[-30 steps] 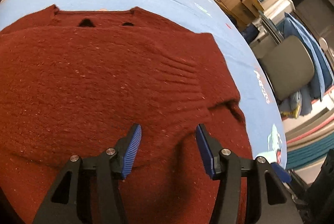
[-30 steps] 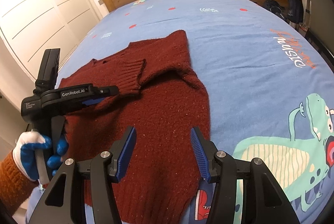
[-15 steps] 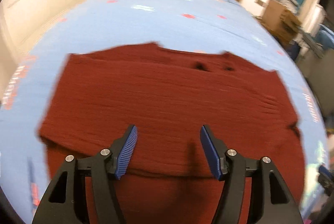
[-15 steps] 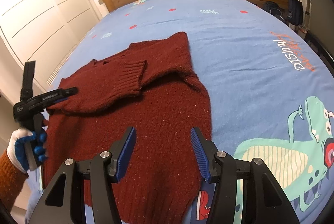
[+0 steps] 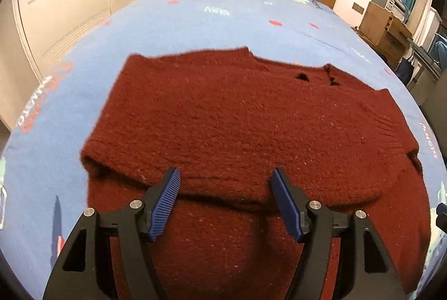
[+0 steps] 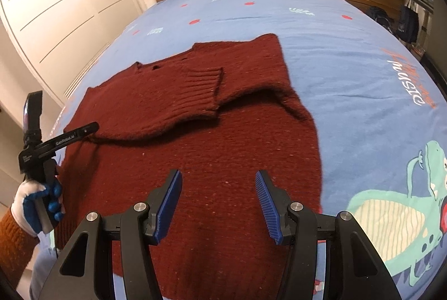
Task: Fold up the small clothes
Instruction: 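Move the open left gripper over the sweater hem, then grasp the sweater hem with both grippers side by side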
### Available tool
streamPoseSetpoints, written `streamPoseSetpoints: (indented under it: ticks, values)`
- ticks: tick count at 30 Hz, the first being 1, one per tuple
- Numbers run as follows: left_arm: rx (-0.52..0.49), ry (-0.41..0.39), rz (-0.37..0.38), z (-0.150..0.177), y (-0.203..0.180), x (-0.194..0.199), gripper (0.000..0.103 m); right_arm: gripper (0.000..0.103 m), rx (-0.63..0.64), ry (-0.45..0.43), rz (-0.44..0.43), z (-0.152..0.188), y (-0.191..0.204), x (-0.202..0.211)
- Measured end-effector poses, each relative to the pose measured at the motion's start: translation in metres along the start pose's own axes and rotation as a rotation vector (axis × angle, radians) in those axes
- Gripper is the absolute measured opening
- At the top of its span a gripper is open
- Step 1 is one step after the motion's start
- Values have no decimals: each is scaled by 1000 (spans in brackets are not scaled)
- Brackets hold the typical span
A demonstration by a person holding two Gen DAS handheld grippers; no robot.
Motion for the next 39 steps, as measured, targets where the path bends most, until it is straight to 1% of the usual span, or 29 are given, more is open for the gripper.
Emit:
streamPoseSetpoints:
  ticks: [4,7,13,20,25,29,31,35,39]
  values:
    - [-6,-36,-61,-8,11,0,62,56,13,6,0,-2,9,-8]
    - [-1,-29,-69,-8,20,-9,62,56,21,4,2,-6,14,-11]
    - [2,-27,-64,0,23,-17,63,56,25,12,6,-8,19,-20]
    - [6,-34,-56,5,24,-13,64,57,44,38,14,-4,27,-31]
    - [7,-28,-54,8,24,-9,66,57,39,38,11,-3,29,-33]
    - [1,-23,-52,9,24,-2,66,58,34,35,10,-2,27,-30]
    - [9,-18,-49,11,27,4,66,61,26,29,11,-3,23,-26]
    - [19,-8,-48,16,40,22,66,62,4,5,26,-6,7,-11]
    - [20,17,-35,29,54,46,66,63,-16,-18,46,-5,-13,10]
Point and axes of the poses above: each gripper's, at about its wrist camera, not at the fingertips, and x roughly against the way its jaws point, y to its left, z to its underside, the point moved 10 cm from there along -x, roughly the way its jaws point, and after that the axes turned 10 degrees about -x, right-handed, at the moved point
